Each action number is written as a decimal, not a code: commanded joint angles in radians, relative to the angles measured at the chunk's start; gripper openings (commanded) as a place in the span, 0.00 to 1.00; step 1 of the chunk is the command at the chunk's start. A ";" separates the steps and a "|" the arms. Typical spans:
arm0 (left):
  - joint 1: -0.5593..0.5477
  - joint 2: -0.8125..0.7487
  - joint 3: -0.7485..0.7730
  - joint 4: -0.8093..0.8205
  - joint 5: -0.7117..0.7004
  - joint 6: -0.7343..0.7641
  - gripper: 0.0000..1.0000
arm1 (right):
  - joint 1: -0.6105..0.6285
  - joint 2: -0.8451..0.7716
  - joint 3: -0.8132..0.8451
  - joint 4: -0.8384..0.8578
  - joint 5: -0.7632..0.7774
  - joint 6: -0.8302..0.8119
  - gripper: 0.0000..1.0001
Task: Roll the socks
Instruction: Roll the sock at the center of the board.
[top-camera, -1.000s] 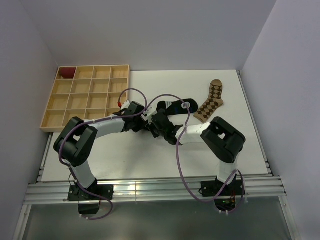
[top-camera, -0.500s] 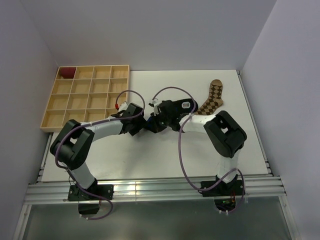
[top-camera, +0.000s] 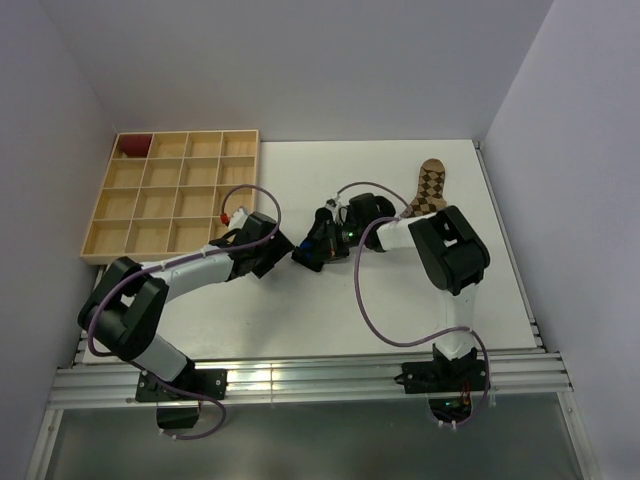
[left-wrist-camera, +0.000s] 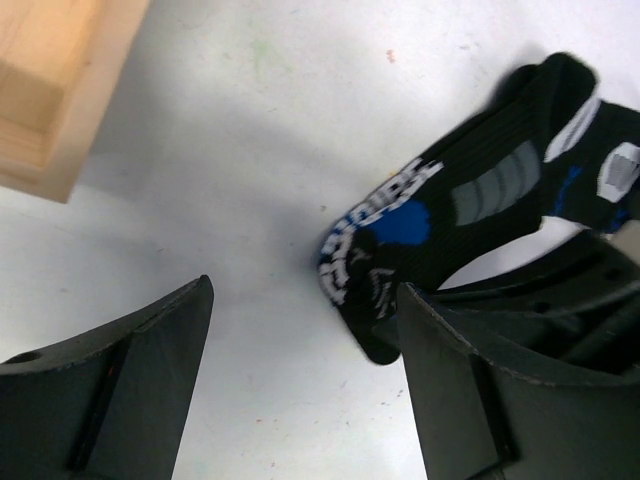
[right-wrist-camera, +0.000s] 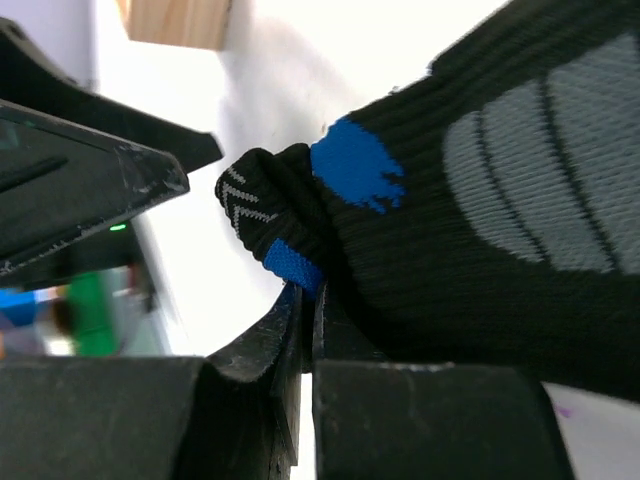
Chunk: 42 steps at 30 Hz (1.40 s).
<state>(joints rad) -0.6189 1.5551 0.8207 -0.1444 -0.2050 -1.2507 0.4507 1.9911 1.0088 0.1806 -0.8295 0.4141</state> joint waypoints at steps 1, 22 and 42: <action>-0.007 0.014 0.003 0.065 0.024 -0.013 0.79 | -0.007 0.101 -0.075 -0.093 -0.051 0.109 0.00; -0.036 0.122 0.043 0.066 0.044 -0.027 0.67 | -0.040 0.156 -0.072 -0.035 -0.023 0.227 0.00; -0.031 0.237 0.222 -0.187 0.041 0.068 0.01 | 0.023 -0.076 -0.119 -0.015 0.131 0.031 0.14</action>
<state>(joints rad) -0.6506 1.7523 0.9924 -0.2054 -0.1551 -1.2488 0.4450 1.9800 0.9463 0.2489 -0.8722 0.5694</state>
